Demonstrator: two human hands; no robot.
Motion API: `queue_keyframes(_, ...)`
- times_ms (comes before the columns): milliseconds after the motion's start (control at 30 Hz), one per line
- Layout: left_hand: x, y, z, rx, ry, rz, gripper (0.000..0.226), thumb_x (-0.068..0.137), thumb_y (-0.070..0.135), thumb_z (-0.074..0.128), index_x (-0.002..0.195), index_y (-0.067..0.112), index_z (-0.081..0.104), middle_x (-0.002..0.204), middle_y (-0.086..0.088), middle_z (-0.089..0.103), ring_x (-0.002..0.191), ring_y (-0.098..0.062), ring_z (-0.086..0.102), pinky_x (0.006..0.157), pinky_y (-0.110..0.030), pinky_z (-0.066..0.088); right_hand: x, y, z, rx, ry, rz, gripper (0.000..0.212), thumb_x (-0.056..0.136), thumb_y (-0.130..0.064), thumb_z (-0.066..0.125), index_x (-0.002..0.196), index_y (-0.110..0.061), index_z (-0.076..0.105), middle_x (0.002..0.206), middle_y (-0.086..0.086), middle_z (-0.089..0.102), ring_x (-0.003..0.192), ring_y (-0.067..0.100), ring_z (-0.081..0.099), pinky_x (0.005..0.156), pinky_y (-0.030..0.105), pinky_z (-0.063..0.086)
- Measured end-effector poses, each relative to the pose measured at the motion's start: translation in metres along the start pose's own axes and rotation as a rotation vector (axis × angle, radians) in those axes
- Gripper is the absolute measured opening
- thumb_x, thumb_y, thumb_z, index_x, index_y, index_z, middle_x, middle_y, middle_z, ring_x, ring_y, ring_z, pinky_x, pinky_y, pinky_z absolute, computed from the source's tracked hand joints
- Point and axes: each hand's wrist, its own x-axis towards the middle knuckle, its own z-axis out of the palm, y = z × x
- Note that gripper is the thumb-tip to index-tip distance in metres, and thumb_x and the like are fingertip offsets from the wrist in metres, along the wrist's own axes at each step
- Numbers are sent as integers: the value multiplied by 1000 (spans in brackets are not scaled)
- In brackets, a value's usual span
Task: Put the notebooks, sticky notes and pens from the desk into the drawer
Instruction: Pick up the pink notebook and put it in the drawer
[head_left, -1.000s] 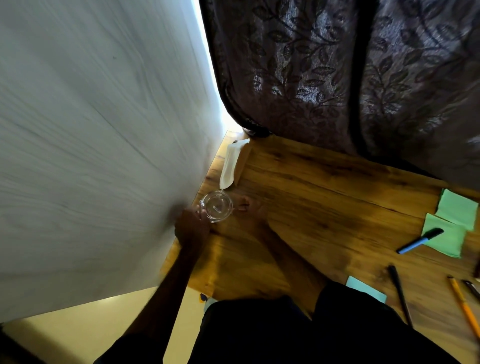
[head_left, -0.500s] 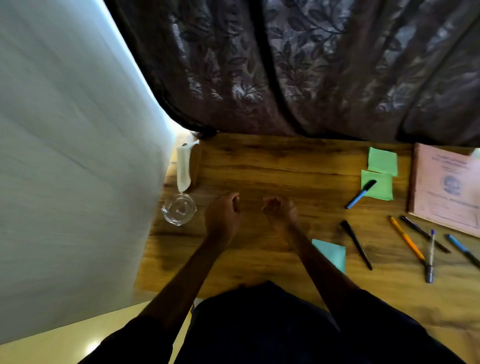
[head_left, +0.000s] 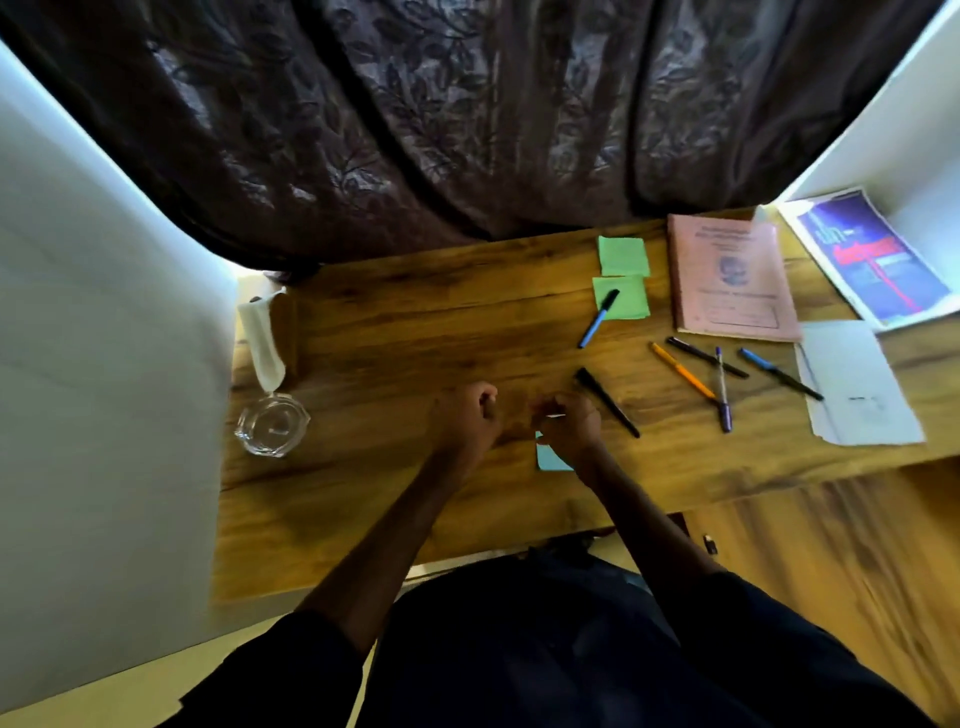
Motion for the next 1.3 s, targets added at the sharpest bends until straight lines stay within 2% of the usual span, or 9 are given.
queue_keyframes(67, -3, 9, 10, -23, -50, 5, 21, 98, 23, 59, 115, 17, 70, 108, 0, 72, 96, -14, 67, 75, -23, 48, -9, 8, -14, 61, -8, 43, 13, 80, -7, 71, 89, -15, 76, 86, 5, 76, 79, 26, 74, 68, 43, 62)
queue_keyframes(200, -6, 31, 29, -25, -107, 23, 21, 97, 24, 60, 114, 17, 70, 111, -2, 72, 100, -19, 67, 84, -39, 58, -30, 20, -48, 170, 41, 83, 10, 90, 1, 63, 96, 0, 72, 81, 12, 71, 67, 17, 71, 53, 30, 56)
queue_keyframes(300, -7, 47, 43, -3, -141, 64, 20, 96, 22, 62, 111, 16, 72, 109, -2, 74, 98, -20, 69, 82, -39, 59, -38, 34, -68, 173, 79, 133, 10, 87, -6, 67, 91, -11, 75, 83, 9, 75, 76, 28, 74, 60, 35, 59)
queue_keyframes(400, -8, 66, 57, 24, -148, 92, 19, 94, 22, 64, 108, 16, 74, 107, 0, 75, 96, -18, 70, 78, -29, 56, -41, 50, -88, 101, 88, 122, 15, 81, -10, 71, 78, -25, 74, 80, 4, 75, 73, 26, 74, 62, 38, 59)
queue_keyframes(467, -9, 82, 66, 27, -154, 123, 19, 94, 19, 64, 108, 13, 75, 107, -1, 76, 95, -17, 70, 72, -21, 47, -41, 56, -105, 123, 91, 127, 12, 83, -13, 71, 79, -24, 73, 77, 5, 75, 71, 27, 74, 66, 44, 60)
queue_keyframes(600, -9, 110, 89, 29, -216, 159, 15, 92, 11, 65, 101, 5, 75, 102, -6, 76, 92, -19, 70, 67, -11, 37, -37, 67, -139, 224, 154, 175, 8, 88, -9, 69, 84, -14, 74, 81, 10, 76, 72, 26, 74, 67, 41, 62)
queue_keyframes(733, -6, 135, 116, 68, -254, 186, 13, 89, 16, 65, 95, 14, 76, 97, -3, 76, 92, -19, 70, 79, -29, 56, -29, 82, -174, 380, 184, 223, 9, 90, -12, 71, 97, -9, 76, 89, 10, 77, 80, 22, 73, 71, 37, 62)
queue_keyframes(1067, 1, 207, 148, 172, -285, 226, 15, 91, 21, 64, 99, 20, 77, 101, 6, 76, 88, -10, 70, 71, -18, 47, -6, 104, -227, 558, 211, 260, 15, 91, -11, 69, 106, -10, 72, 96, 7, 75, 86, 20, 73, 79, 39, 62)
queue_keyframes(1300, 34, 213, 153, 211, -271, 210, 14, 85, 28, 63, 91, 25, 75, 94, 9, 77, 84, -14, 71, 76, -34, 60, 23, 94, -246, 517, 202, 240, 17, 92, -10, 67, 108, -15, 71, 102, 3, 72, 93, 19, 72, 79, 36, 63)
